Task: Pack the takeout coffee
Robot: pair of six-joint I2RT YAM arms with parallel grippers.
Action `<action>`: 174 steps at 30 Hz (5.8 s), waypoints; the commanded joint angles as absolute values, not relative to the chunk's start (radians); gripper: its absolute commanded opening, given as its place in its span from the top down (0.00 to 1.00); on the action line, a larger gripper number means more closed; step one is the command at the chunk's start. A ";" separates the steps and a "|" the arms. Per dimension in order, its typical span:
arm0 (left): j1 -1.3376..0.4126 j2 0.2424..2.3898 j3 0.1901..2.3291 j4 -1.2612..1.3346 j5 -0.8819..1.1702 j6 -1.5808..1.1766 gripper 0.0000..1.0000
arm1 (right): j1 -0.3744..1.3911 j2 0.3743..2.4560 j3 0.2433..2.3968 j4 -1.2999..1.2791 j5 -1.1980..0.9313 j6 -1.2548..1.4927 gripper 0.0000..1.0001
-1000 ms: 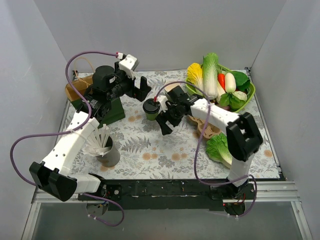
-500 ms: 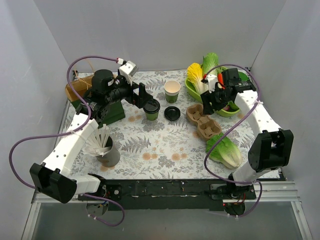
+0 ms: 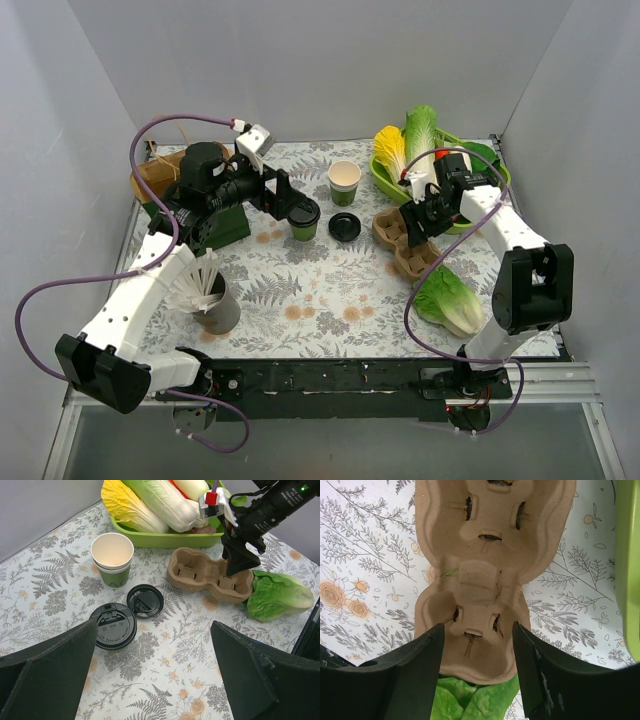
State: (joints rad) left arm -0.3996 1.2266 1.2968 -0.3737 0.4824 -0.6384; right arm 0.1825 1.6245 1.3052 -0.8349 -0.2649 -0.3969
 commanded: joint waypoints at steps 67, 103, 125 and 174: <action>-0.400 1.161 1.226 -0.382 0.449 -0.615 0.02 | 0.233 1.669 1.422 -0.907 -0.172 -0.313 0.83; -0.558 1.281 1.141 -1.178 0.425 0.126 0.51 | 0.198 1.496 1.525 -0.836 -0.365 -0.348 0.99; -0.548 1.034 0.641 -1.046 -0.165 0.203 0.44 | 0.190 1.514 1.536 -0.805 -0.410 -0.319 0.99; 0.308 1.755 2.295 -0.949 0.305 -0.296 0.22 | 0.192 1.431 1.463 -0.811 -0.448 -0.301 0.99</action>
